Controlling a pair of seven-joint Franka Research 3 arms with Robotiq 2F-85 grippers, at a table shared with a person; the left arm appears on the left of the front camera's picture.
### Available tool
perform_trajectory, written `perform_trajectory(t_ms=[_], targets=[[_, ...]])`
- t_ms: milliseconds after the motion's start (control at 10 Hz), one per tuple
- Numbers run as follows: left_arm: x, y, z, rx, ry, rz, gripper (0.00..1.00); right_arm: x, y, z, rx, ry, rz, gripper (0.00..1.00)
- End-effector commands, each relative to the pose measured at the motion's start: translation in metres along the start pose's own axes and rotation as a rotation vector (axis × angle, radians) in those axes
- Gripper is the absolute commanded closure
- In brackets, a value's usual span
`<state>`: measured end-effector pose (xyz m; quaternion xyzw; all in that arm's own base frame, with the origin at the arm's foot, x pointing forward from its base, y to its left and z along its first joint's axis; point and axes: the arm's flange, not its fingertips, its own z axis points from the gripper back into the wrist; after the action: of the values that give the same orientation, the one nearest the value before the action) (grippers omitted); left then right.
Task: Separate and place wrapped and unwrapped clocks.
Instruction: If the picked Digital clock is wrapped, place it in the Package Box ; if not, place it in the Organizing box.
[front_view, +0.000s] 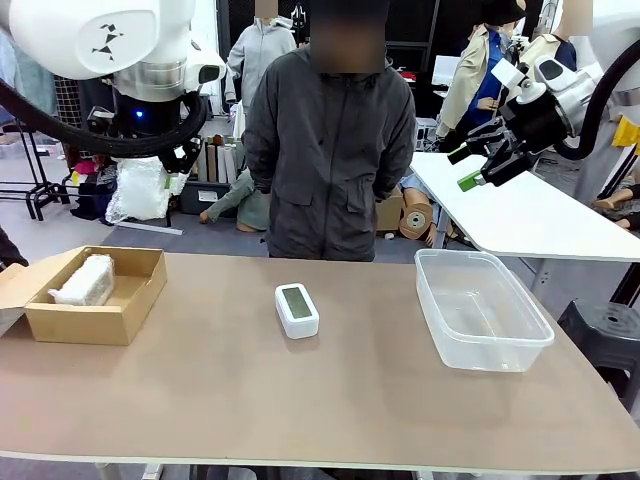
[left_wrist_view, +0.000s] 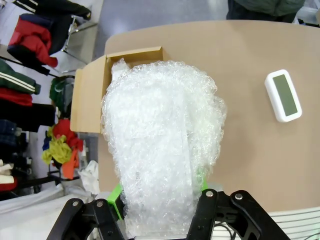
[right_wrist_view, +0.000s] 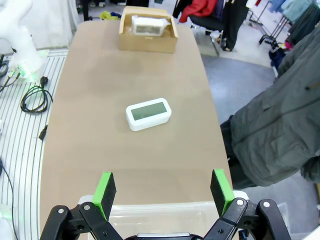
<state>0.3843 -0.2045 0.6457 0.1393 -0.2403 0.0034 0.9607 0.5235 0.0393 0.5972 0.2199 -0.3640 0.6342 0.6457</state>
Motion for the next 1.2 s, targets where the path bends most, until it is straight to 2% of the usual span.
perform_trajectory(t_ms=[0, 100, 200, 500, 600, 800, 1000, 1100], targets=[[0.0, 0.0, 0.0, 0.0, 0.0, 0.0, 1.0, 0.001, 0.0, 0.001, -0.003, 0.009, 0.006, 0.0], [-0.007, 0.015, -0.018, 0.034, 0.04, 0.035, 1.0, 0.001, 0.0, 0.001, -0.003, 0.009, 0.006, 0.0], [-0.019, 0.029, -0.033, 0.016, 0.064, 0.062, 1.0, 0.001, 0.0, 0.001, -0.003, 0.009, 0.006, 0.0], [-0.056, 0.052, -0.063, -0.022, 0.033, 0.028, 1.0, 0.001, 0.0, 0.001, -0.003, 0.009, 0.006, 0.0], [-0.068, 0.06, -0.074, 0.005, 0.002, -0.012, 1.0, 0.001, 0.0, 0.001, -0.003, 0.009, 0.006, 0.0], [-0.089, 0.086, -0.106, 0.051, 0.023, 0.001, 1.0, 0.001, 0.0, 0.001, -0.003, 0.009, 0.006, 0.0], [-0.092, 0.105, -0.134, -0.023, -0.029, 0.041, 1.0, 0.001, 0.0, 0.001, -0.003, 0.009, 0.006, 0.0], [-0.083, 0.11, -0.144, -0.048, -0.048, 0.078, 1.0, 0.001, 0.0, 0.001, -0.003, 0.009, 0.006, 0.0]])
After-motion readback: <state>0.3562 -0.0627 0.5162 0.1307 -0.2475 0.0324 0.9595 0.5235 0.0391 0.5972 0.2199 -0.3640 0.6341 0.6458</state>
